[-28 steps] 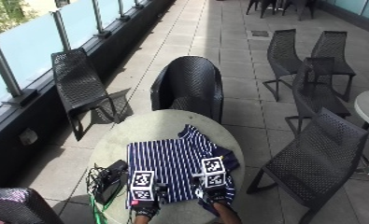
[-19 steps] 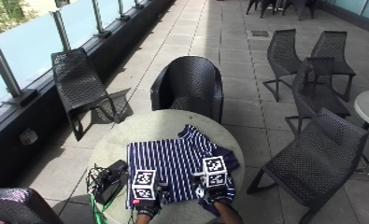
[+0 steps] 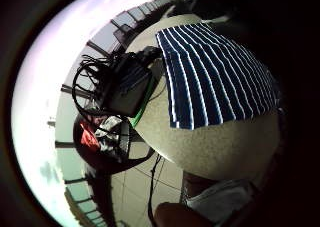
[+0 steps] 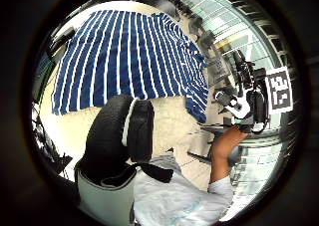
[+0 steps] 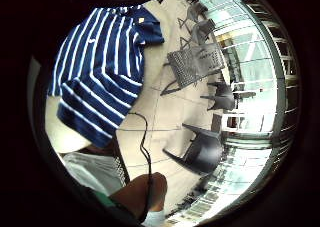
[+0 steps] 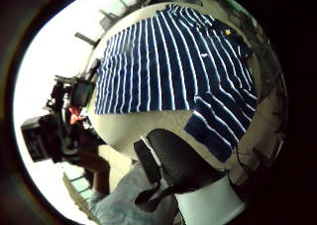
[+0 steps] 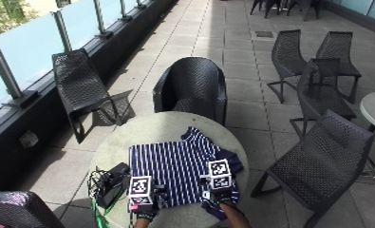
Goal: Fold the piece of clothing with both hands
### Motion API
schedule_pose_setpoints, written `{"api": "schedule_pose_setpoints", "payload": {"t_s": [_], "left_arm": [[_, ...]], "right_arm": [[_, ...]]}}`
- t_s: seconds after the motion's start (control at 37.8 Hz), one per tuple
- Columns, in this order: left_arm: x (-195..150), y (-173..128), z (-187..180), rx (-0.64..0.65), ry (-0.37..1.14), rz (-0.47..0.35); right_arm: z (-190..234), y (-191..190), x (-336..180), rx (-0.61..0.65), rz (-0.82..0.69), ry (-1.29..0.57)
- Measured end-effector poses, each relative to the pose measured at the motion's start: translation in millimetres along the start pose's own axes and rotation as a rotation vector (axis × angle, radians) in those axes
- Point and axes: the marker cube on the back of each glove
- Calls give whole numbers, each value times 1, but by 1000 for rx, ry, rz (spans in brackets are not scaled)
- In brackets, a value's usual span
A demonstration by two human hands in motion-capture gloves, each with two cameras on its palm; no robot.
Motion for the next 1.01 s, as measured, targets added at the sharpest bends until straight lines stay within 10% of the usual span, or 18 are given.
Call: {"api": "schedule_pose_setpoints", "payload": {"t_s": [0.34,0.77,1.01], "left_arm": [[2,28,93,-598,52,106],[-5,-1,113,-132,-48,76],[-4,25,66,-242,24,129]], "right_arm": [[74,-8,3,-293,-67,25],[48,-9,4,11,-72,44],[75,-17,7,-51,-192,86]]}}
